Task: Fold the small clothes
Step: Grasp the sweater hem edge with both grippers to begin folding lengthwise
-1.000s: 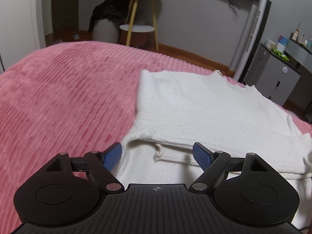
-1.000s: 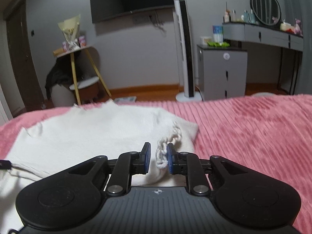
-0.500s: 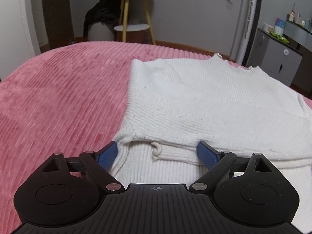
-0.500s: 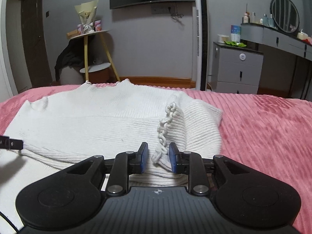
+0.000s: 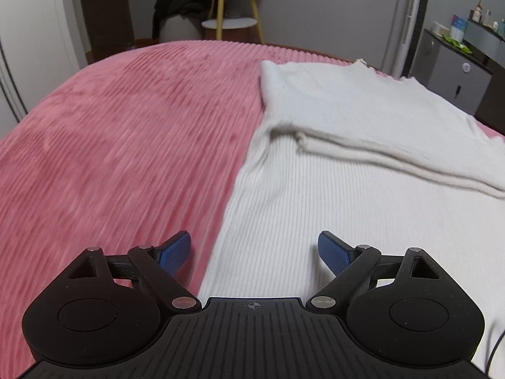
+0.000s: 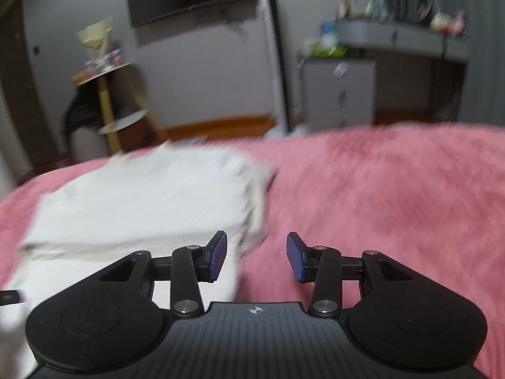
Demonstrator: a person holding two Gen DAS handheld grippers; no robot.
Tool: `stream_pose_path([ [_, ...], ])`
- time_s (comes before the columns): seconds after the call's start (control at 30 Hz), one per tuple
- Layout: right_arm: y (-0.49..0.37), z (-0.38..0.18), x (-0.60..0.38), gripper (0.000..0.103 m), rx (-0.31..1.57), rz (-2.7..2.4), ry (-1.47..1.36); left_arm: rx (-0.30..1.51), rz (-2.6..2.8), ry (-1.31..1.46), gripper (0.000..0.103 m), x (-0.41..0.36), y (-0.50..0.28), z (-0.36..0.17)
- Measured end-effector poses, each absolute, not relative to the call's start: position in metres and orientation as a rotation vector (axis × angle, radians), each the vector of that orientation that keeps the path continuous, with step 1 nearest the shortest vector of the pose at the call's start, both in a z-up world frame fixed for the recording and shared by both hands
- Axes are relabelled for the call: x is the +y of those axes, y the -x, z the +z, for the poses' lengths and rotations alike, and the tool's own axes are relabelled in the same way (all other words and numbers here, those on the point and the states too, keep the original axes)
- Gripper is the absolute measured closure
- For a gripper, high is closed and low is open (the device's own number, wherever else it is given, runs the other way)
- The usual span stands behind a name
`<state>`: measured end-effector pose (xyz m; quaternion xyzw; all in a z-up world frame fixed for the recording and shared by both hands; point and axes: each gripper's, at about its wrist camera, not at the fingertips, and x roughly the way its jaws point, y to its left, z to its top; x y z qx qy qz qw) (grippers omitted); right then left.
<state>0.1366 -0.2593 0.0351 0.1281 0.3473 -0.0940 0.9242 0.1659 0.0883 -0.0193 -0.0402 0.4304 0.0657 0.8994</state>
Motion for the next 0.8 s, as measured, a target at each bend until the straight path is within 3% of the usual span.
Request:
stream_pose_path([
  [0.17, -0.082, 0.035, -0.248, 0.052, 0.818, -0.110, -0.337, 0.912, 0.108, 0.118, 0.009, 0.105, -0.122, -0.001],
  [0.57, -0.004, 0.016, -0.227, 0.052, 1.103, -0.031, -0.521, 1.106, 0.003, 0.204, 0.008, 0.132, -0.076, -0.018],
  [0.8, -0.009, 0.003, -0.217, 0.054, 1.178, -0.046, -0.477, 1.166, 0.015, 0.306, 0.019, 0.152, -0.075, -0.032],
])
